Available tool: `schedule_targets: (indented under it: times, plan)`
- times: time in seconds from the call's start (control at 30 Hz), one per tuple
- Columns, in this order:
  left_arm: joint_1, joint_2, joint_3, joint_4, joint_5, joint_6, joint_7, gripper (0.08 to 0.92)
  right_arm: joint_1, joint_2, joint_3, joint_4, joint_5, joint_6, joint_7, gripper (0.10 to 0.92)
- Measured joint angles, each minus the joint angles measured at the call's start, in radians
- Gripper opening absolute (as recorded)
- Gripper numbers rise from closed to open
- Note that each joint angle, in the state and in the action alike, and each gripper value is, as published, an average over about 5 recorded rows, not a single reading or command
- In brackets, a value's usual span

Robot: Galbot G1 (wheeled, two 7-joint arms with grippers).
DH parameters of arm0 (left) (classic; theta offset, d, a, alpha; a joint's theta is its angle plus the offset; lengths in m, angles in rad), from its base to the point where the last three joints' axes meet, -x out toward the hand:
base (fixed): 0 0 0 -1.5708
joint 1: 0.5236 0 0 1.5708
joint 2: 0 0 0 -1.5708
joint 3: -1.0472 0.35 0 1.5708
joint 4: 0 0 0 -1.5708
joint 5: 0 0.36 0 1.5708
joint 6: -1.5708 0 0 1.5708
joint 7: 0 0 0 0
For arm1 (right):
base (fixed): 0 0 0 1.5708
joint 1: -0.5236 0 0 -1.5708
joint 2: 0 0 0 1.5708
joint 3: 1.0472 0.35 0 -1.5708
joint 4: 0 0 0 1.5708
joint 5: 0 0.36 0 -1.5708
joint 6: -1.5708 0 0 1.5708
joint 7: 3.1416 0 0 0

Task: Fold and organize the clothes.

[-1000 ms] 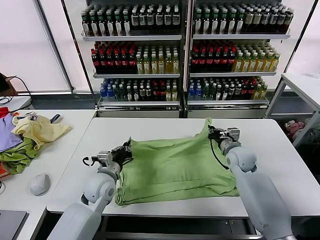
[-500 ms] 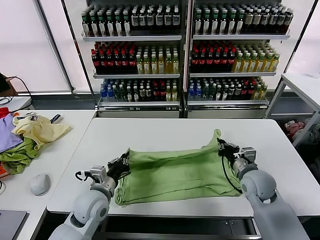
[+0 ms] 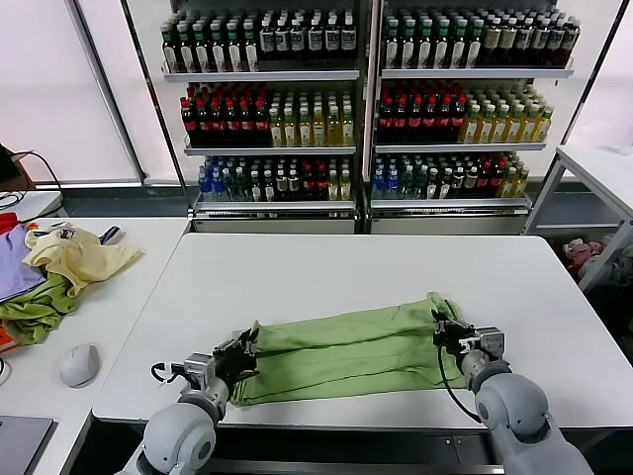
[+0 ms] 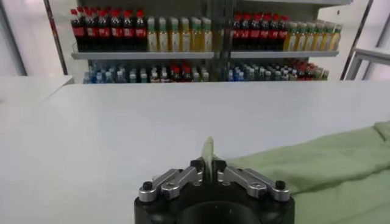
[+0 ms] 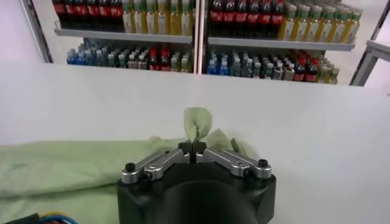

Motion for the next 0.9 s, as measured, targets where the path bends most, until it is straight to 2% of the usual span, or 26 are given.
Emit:
schedule_targets:
  times: [0.3, 0.53, 0.7, 0.9]
  plan:
    - [0.042, -0.019, -0.014, -0.039, 0.058, -0.012, -0.027, 0.567, -0.055, 0.013, 0.022, 0.055, -0.055, 0.003, -0.004, 0.494]
    - [0.093, -0.081, -0.015, -0.057, 0.116, -0.055, -0.085, 0.763, -0.1, 0.025, 0.034, 0.094, -0.087, 0.009, -0.004, 0.693]
    - [0.108, -0.135, -0.006, -0.041, 0.166, -0.076, -0.129, 0.82, -0.122, 0.03, 0.04, 0.109, -0.1, 0.011, -0.003, 0.806]
    - [0.112, -0.189, 0.0, -0.004, 0.203, -0.09, -0.17, 0.823, -0.14, 0.033, 0.045, 0.12, -0.108, 0.013, -0.003, 0.822]
